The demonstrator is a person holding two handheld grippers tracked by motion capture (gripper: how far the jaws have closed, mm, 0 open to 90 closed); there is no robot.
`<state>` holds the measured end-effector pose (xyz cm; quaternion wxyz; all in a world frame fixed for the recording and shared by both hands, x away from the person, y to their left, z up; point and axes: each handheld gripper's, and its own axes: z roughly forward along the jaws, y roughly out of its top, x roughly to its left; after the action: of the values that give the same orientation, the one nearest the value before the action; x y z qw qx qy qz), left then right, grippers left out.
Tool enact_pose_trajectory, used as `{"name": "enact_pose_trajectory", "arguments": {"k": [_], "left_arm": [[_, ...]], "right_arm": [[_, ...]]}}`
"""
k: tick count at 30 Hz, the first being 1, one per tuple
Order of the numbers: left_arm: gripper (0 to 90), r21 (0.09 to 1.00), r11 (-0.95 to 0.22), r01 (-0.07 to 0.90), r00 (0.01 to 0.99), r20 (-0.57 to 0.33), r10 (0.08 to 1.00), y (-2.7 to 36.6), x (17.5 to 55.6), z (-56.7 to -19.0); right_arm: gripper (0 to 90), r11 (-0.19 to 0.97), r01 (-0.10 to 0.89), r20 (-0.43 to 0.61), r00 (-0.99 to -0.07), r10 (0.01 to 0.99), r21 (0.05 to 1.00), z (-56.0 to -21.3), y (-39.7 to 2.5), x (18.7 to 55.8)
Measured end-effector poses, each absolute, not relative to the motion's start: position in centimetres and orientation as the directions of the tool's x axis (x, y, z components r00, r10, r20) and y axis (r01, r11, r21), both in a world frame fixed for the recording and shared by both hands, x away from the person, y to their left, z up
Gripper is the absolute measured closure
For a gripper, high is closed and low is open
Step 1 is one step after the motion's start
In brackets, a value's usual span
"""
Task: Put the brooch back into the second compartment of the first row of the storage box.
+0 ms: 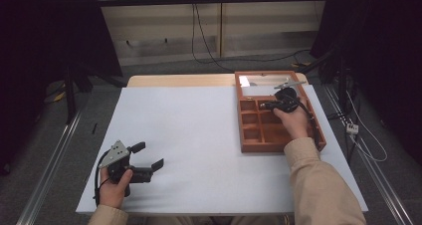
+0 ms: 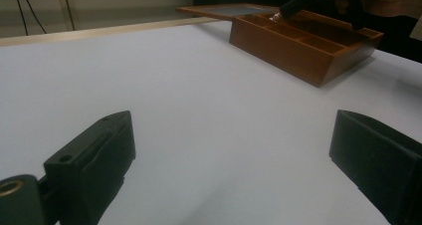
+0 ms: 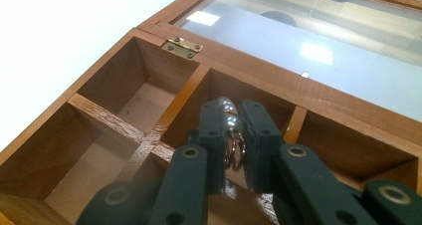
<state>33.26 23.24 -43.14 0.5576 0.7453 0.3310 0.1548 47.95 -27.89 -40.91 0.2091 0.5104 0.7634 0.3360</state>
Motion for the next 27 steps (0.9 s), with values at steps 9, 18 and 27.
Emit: {"name": "enact_pose_trajectory", "arguments": {"k": [9, 18, 27], "left_arm": [[4.1, 0.934, -0.157, 0.320, 0.734, -0.140, 0.665, 23.23, 33.24, -43.13], [4.2, 0.933, -0.156, 0.323, 0.730, -0.141, 0.668, 23.29, 33.25, -43.15], [4.2, 0.933, -0.156, 0.324, 0.729, -0.141, 0.670, 23.32, 33.25, -43.16]], "right_arm": [[81.2, 0.248, 0.640, 0.033, -0.394, 0.919, 0.728, -41.16, -27.83, 48.13], [80.2, 0.234, 0.641, 0.054, -0.396, 0.917, 0.731, -41.58, -27.77, 48.44], [66.8, 0.218, 0.623, 0.044, -0.376, 0.926, 0.751, -41.02, -28.13, 47.97]]}}
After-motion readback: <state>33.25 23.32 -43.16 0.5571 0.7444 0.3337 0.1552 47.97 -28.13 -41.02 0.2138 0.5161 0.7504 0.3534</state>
